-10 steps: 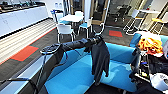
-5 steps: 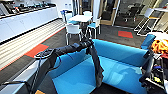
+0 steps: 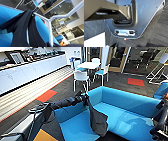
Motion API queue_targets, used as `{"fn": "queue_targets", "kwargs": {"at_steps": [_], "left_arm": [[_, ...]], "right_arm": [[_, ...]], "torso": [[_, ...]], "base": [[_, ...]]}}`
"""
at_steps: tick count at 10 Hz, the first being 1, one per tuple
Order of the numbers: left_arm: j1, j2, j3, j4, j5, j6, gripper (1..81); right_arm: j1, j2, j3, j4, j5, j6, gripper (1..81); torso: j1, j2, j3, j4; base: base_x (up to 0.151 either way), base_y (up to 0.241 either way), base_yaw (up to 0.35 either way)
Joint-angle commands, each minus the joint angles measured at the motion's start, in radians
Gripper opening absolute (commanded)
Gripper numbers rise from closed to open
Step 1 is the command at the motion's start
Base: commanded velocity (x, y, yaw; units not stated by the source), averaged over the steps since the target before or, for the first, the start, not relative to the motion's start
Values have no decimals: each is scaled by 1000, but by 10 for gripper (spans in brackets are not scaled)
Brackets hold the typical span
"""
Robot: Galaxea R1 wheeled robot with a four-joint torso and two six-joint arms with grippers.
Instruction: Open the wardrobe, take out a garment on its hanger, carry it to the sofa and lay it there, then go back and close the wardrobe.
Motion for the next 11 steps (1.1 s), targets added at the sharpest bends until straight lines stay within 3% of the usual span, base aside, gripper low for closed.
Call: {"fn": "queue_targets", "kwargs": {"at_steps": [1,8,9,11], "left_arm": [[-92,-15,67,112,-42,6,10],[19,-87,58,236,-41,6,10],[33,-101,58,257,-39,8,10],[80,-130,67,313,-38,8,10]], "right_arm": [[-12,4,3,-15,-56,0,811],[-20,9,3,-18,-54,-2,811],[-21,7,2,-16,-54,-2,811],[-24,7,2,-15,-54,-2,811]], "torso": [[0,0,0,0],[0,0,0,0],[0,0,0,49],[0,0,0,13]], "base": [[0,0,0],[0,0,0],[0,0,0],[0,0,0]]}}
